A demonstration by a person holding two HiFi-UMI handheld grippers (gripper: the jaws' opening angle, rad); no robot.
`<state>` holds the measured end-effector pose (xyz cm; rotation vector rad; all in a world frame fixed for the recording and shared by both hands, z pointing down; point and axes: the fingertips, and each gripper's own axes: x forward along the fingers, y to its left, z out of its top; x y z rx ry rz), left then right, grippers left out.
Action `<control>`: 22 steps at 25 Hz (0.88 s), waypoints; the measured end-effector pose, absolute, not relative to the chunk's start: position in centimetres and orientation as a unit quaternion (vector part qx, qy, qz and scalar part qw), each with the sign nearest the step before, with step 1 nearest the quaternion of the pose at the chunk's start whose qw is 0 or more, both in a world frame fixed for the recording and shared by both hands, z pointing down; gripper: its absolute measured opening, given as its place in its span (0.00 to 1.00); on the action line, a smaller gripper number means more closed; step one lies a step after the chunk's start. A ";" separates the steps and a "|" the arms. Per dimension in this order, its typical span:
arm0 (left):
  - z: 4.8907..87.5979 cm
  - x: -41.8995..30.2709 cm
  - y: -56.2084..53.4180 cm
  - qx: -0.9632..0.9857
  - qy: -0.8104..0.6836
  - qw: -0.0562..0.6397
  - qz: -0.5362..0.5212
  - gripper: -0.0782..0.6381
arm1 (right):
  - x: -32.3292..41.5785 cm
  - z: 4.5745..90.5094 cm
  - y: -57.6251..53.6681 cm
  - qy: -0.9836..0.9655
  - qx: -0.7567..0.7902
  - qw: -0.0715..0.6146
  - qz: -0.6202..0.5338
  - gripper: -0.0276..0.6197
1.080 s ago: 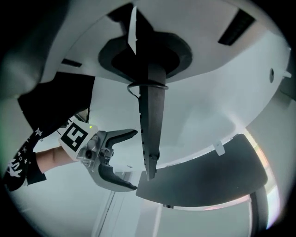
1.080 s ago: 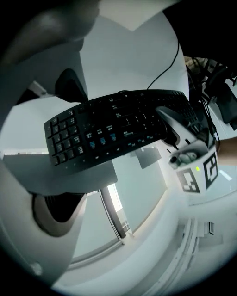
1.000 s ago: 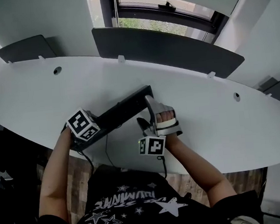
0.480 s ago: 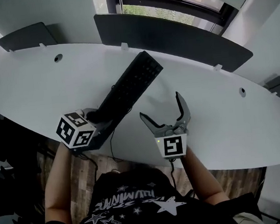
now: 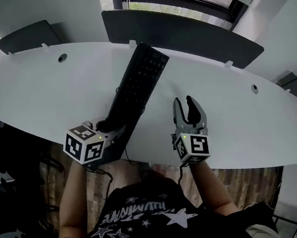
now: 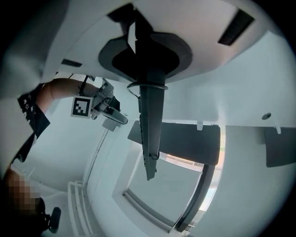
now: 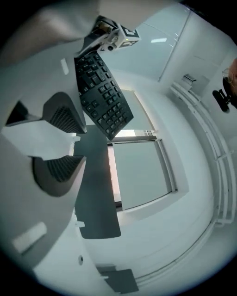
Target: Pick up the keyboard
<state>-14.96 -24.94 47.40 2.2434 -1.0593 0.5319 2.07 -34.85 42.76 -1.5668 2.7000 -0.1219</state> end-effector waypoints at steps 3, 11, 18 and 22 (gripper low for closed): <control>47.3 -14.9 -23.2 0.848 -0.399 0.306 0.169 0.21 | 3.0 41.6 -32.8 0.852 -0.522 0.021 -0.048 0.16; 47.0 -13.9 -17.9 0.865 -0.381 0.281 0.165 0.21 | 4.0 41.2 -26.4 0.838 -0.542 0.012 -0.069 0.05; 46.8 -13.2 -11.5 0.874 -0.372 0.275 0.150 0.21 | 3.9 41.3 -19.4 0.834 -0.547 -0.005 -0.070 0.05; 46.4 -13.2 -8.0 0.878 -0.369 0.272 0.140 0.21 | 4.5 41.8 -15.2 0.829 -0.554 -0.021 -0.074 0.05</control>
